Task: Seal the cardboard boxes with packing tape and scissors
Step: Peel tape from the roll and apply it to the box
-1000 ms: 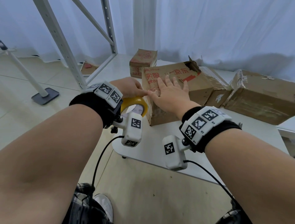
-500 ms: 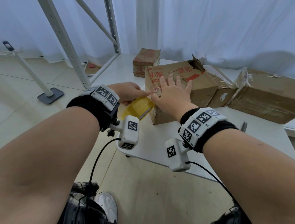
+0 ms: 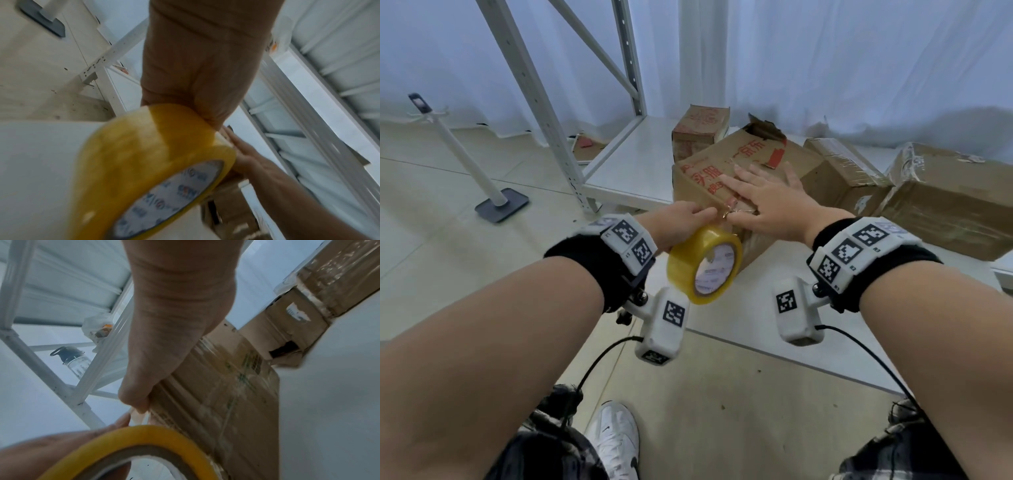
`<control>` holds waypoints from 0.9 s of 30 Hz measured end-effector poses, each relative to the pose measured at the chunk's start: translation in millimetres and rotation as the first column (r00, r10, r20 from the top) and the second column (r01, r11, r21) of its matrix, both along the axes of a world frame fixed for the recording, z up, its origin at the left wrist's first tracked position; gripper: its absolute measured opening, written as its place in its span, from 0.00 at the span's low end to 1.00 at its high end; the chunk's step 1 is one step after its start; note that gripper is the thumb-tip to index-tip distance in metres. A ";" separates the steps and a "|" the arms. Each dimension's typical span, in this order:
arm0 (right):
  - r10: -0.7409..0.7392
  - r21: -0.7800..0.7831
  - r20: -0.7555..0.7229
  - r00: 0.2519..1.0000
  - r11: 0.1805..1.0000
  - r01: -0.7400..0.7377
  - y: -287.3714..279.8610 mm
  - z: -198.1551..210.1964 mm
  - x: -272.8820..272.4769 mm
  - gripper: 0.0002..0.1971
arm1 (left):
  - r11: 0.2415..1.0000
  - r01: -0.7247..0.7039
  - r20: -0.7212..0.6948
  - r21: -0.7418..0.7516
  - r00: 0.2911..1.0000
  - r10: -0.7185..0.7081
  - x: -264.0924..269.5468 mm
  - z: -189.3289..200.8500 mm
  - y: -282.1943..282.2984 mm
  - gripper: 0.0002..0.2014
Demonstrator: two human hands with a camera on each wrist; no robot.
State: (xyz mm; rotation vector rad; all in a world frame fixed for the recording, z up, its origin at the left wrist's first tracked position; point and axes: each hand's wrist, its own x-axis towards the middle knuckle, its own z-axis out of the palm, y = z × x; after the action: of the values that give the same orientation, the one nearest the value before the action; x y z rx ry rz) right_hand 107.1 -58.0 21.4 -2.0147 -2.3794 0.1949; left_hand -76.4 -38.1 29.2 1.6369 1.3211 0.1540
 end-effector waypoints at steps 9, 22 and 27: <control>-0.040 0.022 0.047 0.998 0.999 0.039 -12.7 -2.3 2.9 0.37 | 0.988 -0.117 0.125 0.102 0.987 0.104 15.1 -10.1 -28.9 0.18; -0.065 0.141 0.063 0.996 0.988 0.055 -11.8 -14.8 -0.8 0.30 | 0.961 -0.097 0.062 0.259 0.995 0.084 25.7 -9.7 -24.8 0.16; -0.064 0.133 0.039 0.997 0.989 0.058 -10.5 -15.4 2.8 0.34 | 0.968 -0.084 0.023 0.237 0.996 0.081 23.6 -9.3 -22.6 0.18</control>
State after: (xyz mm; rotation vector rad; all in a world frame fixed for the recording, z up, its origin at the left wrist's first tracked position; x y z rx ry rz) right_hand 109.9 -68.5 5.9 -2.0475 -2.2840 -0.0072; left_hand -52.8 -60.8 19.9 1.7769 1.4043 0.3858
